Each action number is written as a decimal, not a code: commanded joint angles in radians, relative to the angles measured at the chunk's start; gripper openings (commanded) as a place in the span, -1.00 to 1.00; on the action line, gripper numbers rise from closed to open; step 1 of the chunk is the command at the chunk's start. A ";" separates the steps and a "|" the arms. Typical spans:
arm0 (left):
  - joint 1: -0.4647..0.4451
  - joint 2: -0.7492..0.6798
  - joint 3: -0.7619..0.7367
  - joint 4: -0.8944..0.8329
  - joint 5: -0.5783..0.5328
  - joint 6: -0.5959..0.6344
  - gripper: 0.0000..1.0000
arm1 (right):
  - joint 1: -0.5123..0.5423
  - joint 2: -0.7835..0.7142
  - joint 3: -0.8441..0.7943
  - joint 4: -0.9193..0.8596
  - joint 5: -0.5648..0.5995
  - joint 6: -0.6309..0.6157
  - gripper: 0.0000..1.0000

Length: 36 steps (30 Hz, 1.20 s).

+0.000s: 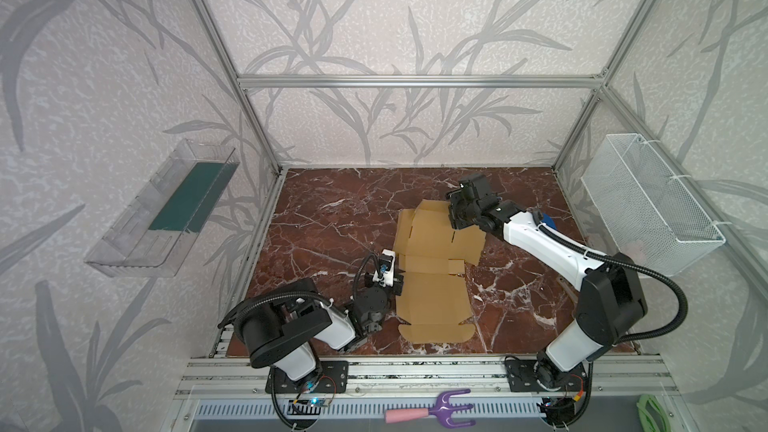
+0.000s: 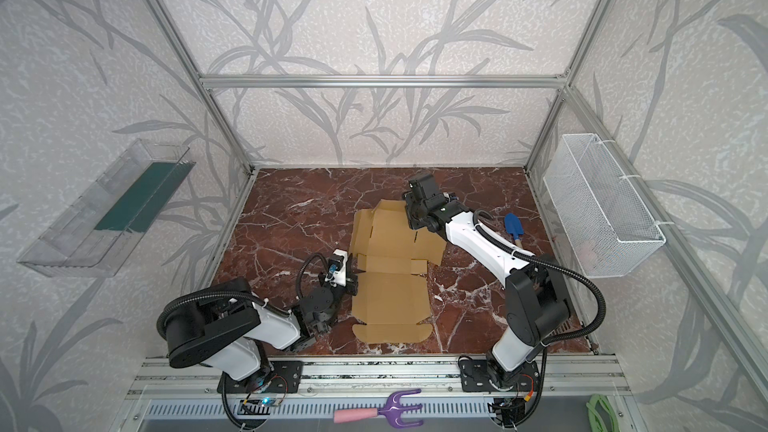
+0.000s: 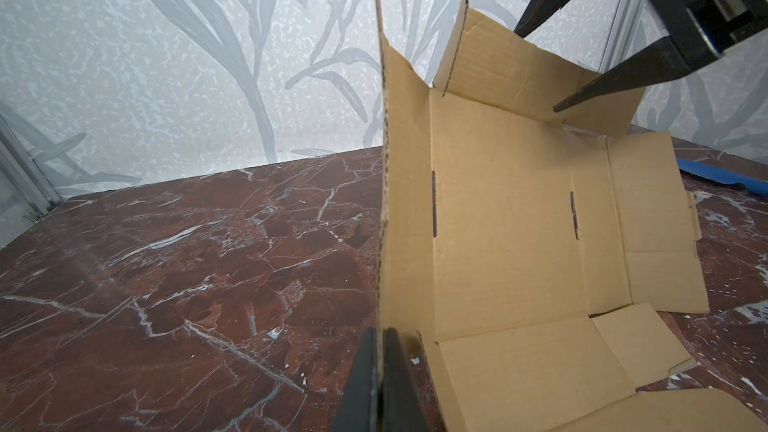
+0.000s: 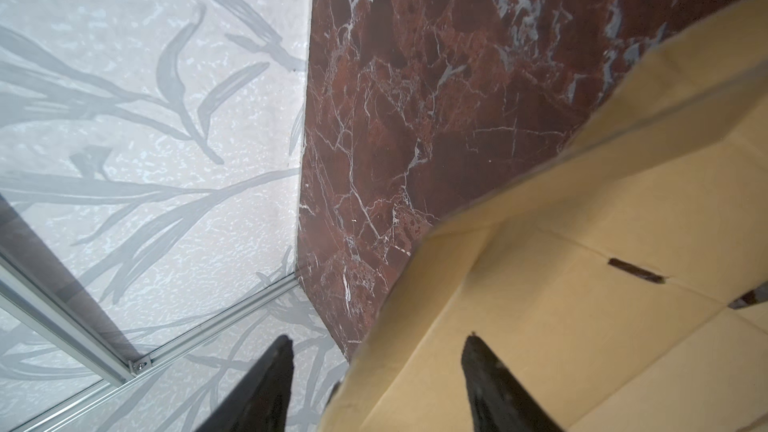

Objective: Fold the paper box

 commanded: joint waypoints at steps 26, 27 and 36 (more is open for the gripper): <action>-0.019 -0.004 0.003 0.041 -0.050 0.020 -1.00 | -0.023 -0.018 -0.085 0.119 -0.109 0.035 -0.52; -0.018 -0.003 0.003 0.041 -0.050 0.020 -1.00 | -0.021 -0.022 -0.094 0.126 -0.108 0.036 -0.57; -0.019 -0.007 0.025 0.040 -0.024 0.041 -1.00 | -0.009 -0.065 -0.156 0.173 -0.082 0.029 -0.87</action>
